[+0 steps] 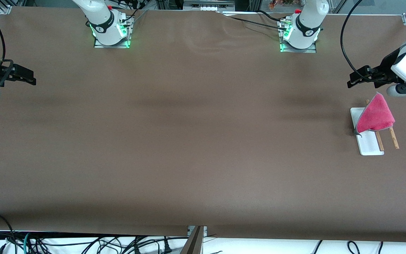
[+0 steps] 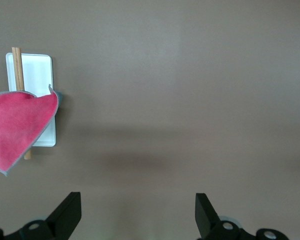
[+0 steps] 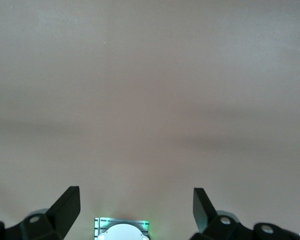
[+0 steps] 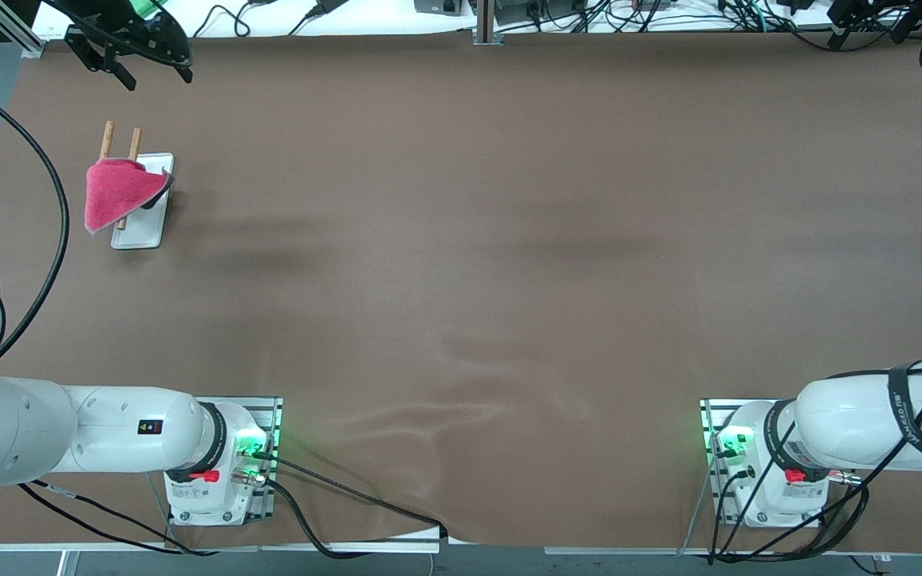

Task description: Pass towel and hang on rack

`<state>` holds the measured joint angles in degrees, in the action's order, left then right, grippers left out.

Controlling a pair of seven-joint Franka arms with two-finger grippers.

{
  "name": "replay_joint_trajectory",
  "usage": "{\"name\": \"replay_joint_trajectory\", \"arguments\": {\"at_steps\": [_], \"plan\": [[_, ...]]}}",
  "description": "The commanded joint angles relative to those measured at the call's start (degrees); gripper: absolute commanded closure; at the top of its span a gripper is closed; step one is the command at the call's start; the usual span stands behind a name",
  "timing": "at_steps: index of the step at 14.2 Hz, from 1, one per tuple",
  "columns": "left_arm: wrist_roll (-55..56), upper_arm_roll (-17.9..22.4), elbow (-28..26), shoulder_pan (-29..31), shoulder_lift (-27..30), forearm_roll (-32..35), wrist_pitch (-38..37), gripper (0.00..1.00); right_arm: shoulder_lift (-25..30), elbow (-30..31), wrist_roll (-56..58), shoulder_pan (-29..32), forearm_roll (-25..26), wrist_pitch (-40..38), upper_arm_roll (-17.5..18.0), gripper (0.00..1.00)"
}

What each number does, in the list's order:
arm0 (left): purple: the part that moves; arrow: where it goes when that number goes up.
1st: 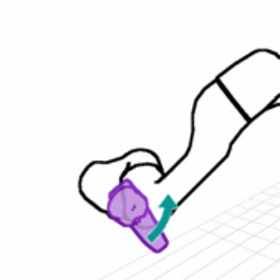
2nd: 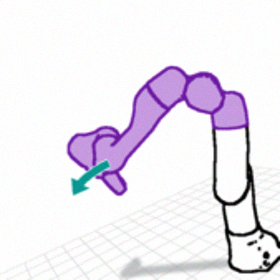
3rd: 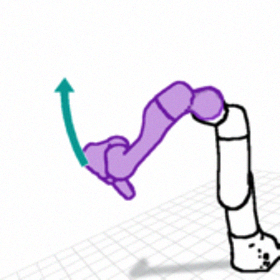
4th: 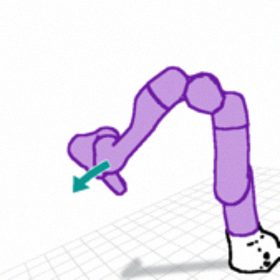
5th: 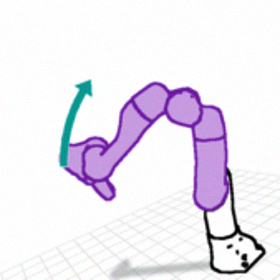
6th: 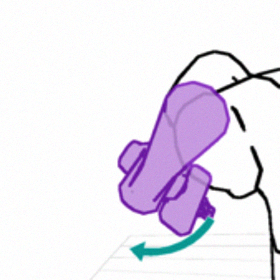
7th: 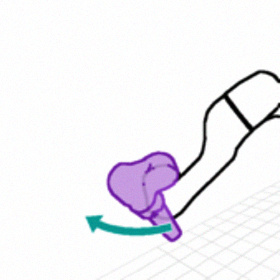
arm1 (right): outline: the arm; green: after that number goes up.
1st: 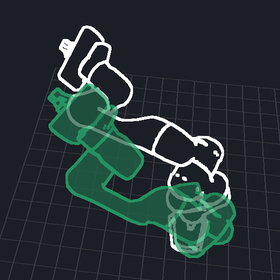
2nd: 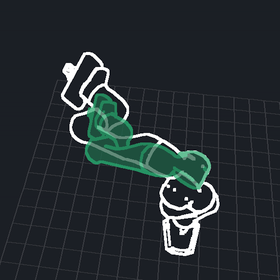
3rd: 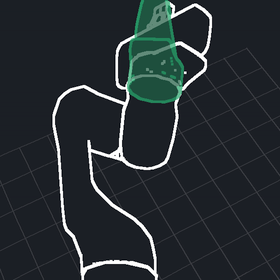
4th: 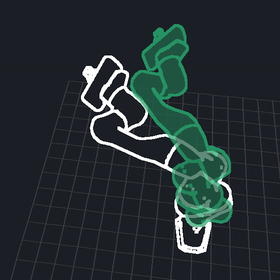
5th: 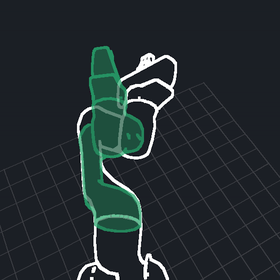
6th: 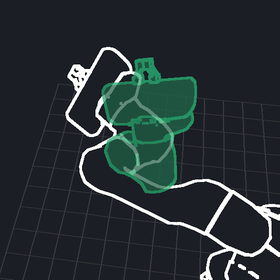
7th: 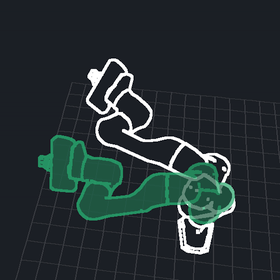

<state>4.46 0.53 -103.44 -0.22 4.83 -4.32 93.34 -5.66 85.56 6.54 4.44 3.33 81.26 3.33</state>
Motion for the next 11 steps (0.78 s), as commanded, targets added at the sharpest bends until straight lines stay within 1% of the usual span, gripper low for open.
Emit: {"name": "replay_joint_trajectory", "arguments": {"at_steps": [1, 4, 6, 7, 11], "plan": [[2.5, -2.2, -0.4, -0.5, 1.3, 6.3, 0.1, 0.00, 0.6, -0.3, -0.3, 0.2, -1.0, -0.6, 0.3, 0.00], [1.4, -2.5, 0.4, -0.1, 0.9, 6.2, -0.4, 0.00, 0.6, -0.3, -0.3, 0.2, -1.0, -0.6, 0.3, 0.00], [1.3, -2.1, 0.4, 0.3, 0.4, 2.4, -0.3, 0.00, 0.6, -0.3, -0.3, 0.2, -1.0, -0.6, 0.3, 0.00], [1.3, -2.0, 0.3, 0.3, 0.0, 1.9, 0.0, 0.00, 0.6, -0.3, -0.3, 0.2, -1.0, -0.6, 0.4, 0.00], [2.2, -2.0, 0.3, -0.3, 0.5, 1.9, 0.7, 0.00, 0.6, -0.3, -0.4, 0.2, -1.0, -0.6, 0.4, 0.00]]}}
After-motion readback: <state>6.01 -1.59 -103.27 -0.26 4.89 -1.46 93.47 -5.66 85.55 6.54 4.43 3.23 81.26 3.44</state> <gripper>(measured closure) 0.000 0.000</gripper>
